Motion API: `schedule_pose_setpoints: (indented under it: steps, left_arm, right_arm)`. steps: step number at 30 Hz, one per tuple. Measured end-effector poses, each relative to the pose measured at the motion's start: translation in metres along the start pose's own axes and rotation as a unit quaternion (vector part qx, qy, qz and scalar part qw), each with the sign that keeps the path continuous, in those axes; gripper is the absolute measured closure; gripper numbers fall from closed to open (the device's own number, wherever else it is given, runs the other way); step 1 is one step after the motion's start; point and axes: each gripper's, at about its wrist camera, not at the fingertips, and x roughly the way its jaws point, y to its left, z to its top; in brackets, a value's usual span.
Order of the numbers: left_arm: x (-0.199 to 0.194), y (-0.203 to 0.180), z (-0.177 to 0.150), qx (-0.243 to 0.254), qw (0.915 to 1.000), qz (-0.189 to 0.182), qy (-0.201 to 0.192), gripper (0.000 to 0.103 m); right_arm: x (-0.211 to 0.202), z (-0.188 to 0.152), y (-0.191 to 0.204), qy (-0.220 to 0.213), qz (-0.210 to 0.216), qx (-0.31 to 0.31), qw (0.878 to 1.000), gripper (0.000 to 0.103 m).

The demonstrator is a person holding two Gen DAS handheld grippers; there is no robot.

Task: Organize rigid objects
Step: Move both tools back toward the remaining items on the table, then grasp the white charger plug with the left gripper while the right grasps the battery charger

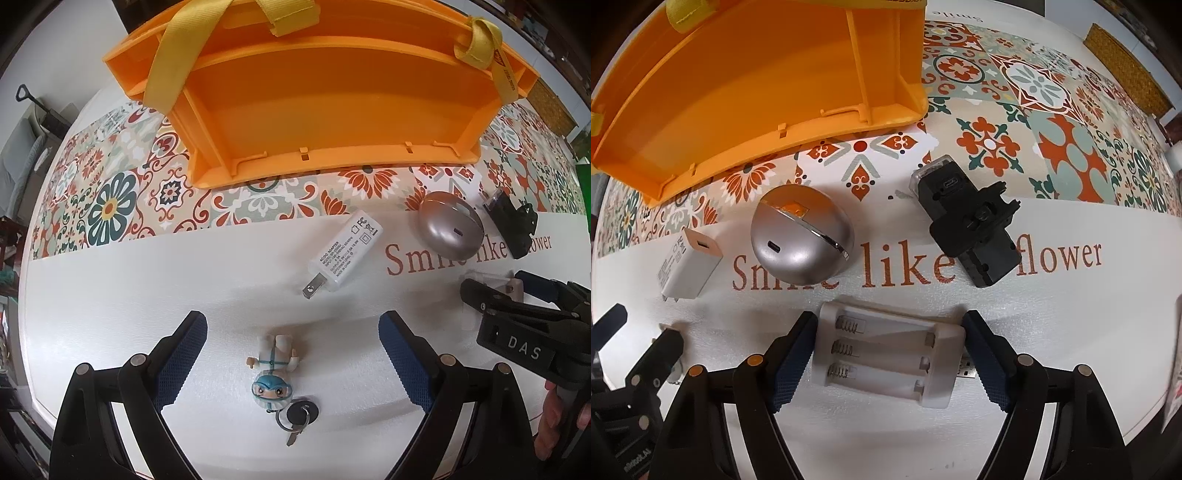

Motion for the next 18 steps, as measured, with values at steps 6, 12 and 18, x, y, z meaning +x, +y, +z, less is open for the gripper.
schedule_pose_setpoints:
  steps: [6, 12, 18]
  left_arm:
    - [0.0, 0.002, 0.001, 0.008, 0.9998, -0.013, -0.01, 0.008]
    - [0.002, 0.0, 0.009, 0.035, 0.9987, -0.027, -0.025, 0.008]
    - [0.011, -0.008, 0.02, 0.062, 0.9968, -0.037, -0.035, 0.016]
  right_arm:
    - [-0.011, -0.008, -0.002, -0.004, 0.003, 0.004, 1.0, 0.024]
    - [-0.028, -0.011, -0.003, -0.013, 0.01, 0.013, 1.0, 0.024]
    - [-0.034, -0.008, -0.01, -0.013, 0.014, 0.033, 0.999, 0.024]
